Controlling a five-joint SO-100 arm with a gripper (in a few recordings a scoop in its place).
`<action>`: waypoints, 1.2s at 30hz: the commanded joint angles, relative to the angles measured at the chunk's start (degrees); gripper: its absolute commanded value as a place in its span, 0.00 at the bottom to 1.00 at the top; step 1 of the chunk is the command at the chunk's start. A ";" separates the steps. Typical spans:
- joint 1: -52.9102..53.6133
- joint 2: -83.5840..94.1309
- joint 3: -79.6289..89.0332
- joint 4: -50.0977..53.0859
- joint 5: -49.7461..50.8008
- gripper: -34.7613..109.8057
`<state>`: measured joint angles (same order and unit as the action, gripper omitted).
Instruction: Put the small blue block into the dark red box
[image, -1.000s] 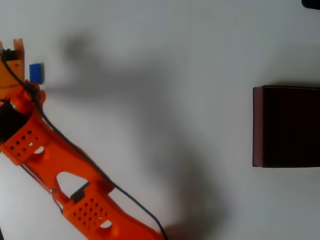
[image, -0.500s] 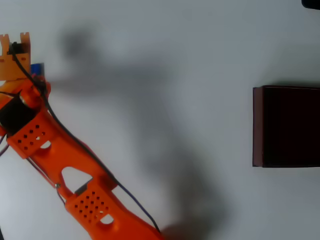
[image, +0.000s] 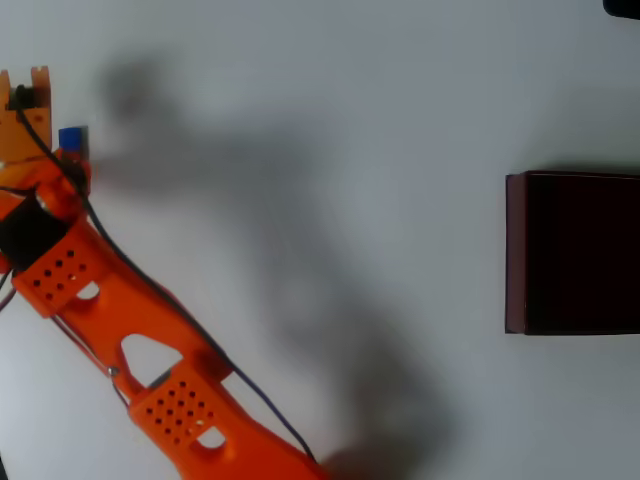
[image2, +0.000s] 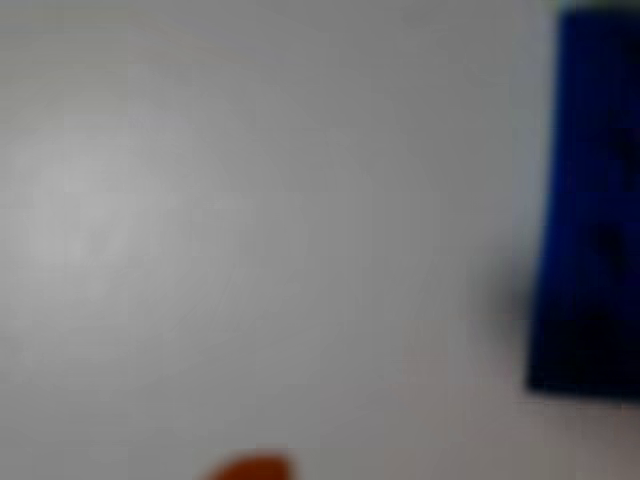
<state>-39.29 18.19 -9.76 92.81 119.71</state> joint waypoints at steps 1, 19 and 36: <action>0.18 0.88 -1.76 -0.44 -0.62 0.40; 1.93 -0.44 -2.20 -1.23 -3.08 0.40; 1.58 -1.41 -1.14 -2.99 -2.29 0.39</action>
<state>-37.18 15.29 -9.40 90.62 116.72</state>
